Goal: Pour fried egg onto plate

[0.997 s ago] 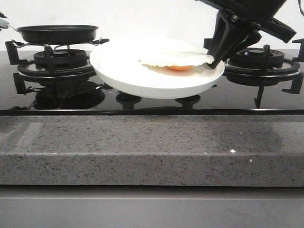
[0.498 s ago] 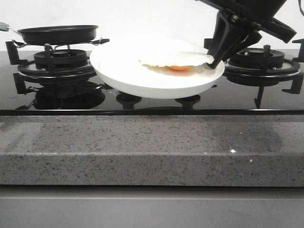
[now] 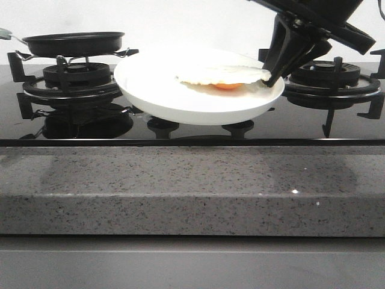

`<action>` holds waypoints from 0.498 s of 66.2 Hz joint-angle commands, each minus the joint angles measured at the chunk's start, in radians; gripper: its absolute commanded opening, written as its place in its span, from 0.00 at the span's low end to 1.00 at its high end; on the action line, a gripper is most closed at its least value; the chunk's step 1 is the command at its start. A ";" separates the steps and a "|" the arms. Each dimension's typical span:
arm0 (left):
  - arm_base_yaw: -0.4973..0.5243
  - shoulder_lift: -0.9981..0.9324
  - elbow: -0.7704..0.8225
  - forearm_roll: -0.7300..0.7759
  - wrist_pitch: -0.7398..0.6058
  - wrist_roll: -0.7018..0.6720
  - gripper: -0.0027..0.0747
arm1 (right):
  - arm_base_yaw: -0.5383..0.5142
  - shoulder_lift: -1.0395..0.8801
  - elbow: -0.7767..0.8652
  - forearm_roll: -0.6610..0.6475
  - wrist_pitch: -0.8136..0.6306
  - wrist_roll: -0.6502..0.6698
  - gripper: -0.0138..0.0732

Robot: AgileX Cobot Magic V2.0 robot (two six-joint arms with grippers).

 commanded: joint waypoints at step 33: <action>-0.493 -0.468 0.152 0.917 -0.069 -0.561 0.71 | 0.000 -0.036 -0.023 0.025 -0.035 -0.009 0.08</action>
